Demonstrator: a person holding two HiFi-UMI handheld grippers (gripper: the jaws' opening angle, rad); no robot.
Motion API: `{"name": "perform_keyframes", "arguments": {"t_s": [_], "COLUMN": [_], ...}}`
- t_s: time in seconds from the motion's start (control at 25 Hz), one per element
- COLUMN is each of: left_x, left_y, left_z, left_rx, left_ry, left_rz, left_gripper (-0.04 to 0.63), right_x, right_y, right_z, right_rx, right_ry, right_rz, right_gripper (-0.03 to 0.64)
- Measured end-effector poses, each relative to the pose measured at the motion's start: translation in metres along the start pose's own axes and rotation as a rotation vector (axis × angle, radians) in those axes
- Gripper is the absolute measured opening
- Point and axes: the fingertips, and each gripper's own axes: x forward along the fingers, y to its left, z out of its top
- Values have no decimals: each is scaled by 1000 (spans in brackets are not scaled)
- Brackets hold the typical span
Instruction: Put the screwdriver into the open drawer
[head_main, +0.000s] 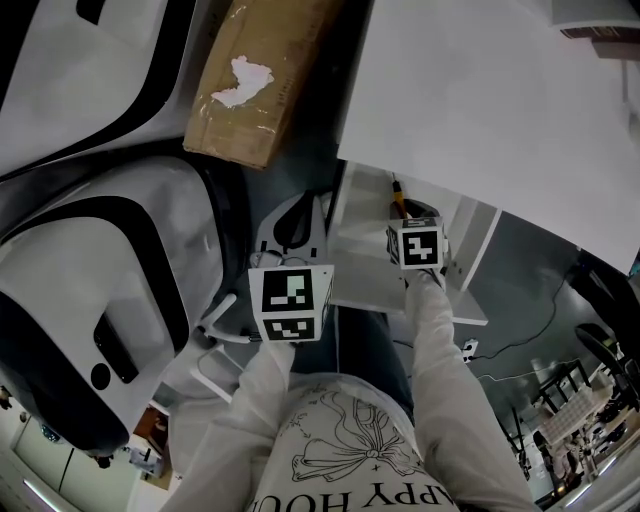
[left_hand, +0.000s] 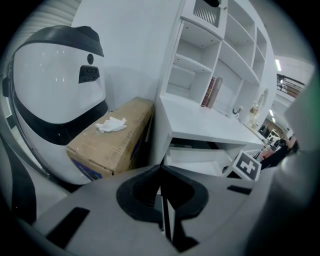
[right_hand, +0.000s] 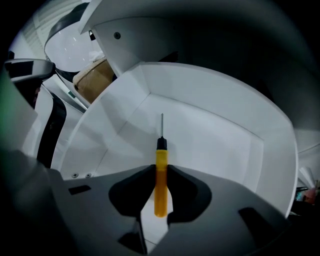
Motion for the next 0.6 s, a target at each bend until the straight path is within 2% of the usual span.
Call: {"name": "perform_keyframes", "arguments": {"t_s": [0.36,0.44,0.6], "left_x": [2,0,-9], "left_y": [4,2,-1], "left_z": [-4,-3,3], "left_rx": [-4,-3,0], "left_ry": [3,-3,-20], "left_rz": [7,8,14], "left_gripper": [6,6,6], "right_x": [5,0,-27], "right_y": [-1,-1,-1], "right_z": [3,6,17], "right_rx": [-2,-4,-3], "right_ry": [-4,-21,-82], "right_rz": [1,2,-12], "right_gripper": [86,119,112]}}
